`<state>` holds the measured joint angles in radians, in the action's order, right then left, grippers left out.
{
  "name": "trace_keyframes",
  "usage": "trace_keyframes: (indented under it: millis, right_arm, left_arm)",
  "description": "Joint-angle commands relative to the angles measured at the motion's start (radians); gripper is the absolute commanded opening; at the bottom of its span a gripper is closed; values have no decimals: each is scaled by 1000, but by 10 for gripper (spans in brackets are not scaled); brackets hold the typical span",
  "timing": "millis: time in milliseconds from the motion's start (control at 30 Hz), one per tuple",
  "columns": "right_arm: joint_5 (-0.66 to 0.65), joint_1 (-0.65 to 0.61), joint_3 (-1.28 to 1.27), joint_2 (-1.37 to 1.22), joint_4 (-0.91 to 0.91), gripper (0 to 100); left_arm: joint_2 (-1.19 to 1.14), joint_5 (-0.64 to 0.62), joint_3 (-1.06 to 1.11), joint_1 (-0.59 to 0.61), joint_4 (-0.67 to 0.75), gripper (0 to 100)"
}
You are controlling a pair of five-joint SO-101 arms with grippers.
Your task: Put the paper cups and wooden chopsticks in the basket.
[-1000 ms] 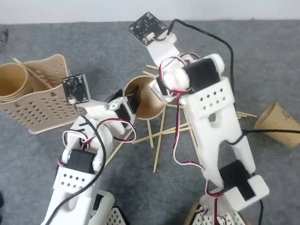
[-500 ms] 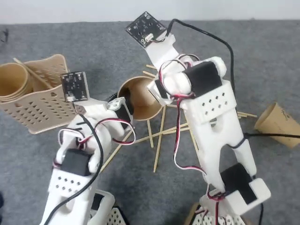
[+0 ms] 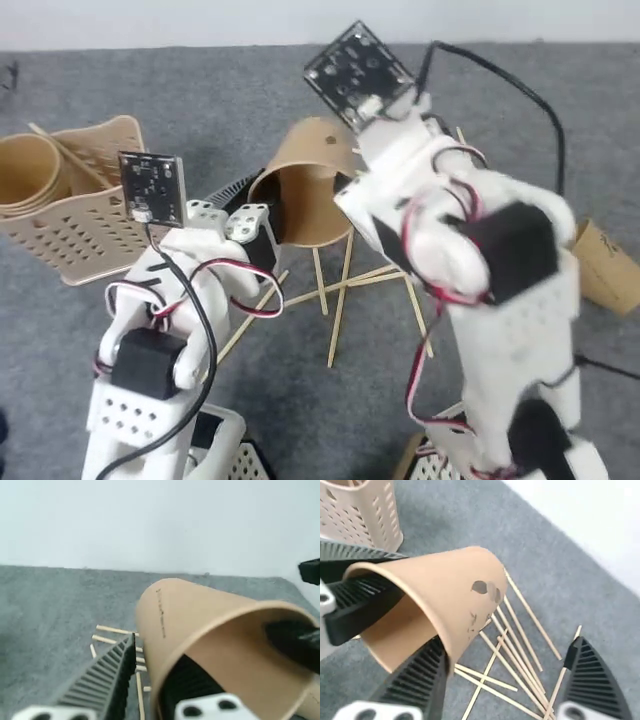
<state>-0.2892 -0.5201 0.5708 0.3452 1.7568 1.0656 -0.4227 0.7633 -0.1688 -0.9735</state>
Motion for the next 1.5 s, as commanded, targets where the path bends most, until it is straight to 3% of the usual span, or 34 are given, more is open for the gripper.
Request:
trace_keyframes:
  millis: [0,200,367,700,1133,1233,1467]
  right_arm:
    - [-71,22,-17,162,36,322]
    - [-84,-38,-238,239,33,322]
    - [-84,-186,-437,291,-2,322]
    - [-92,-188,-511,320,-88,321]
    - [-121,-183,-511,317,-91,319]
    - [-120,-119,-511,315,-128,319]
    - [-121,21,-511,314,-142,319]
  left_arm:
    - [-9,8,35,23,20,9]
    - [-9,6,36,23,43,9]
    - [-11,5,45,23,66,9]
    - [-9,6,236,18,252,9]
    - [-6,9,242,14,249,9]
    - [-2,20,194,15,170,9]
    - [-9,181,-107,23,-101,9]
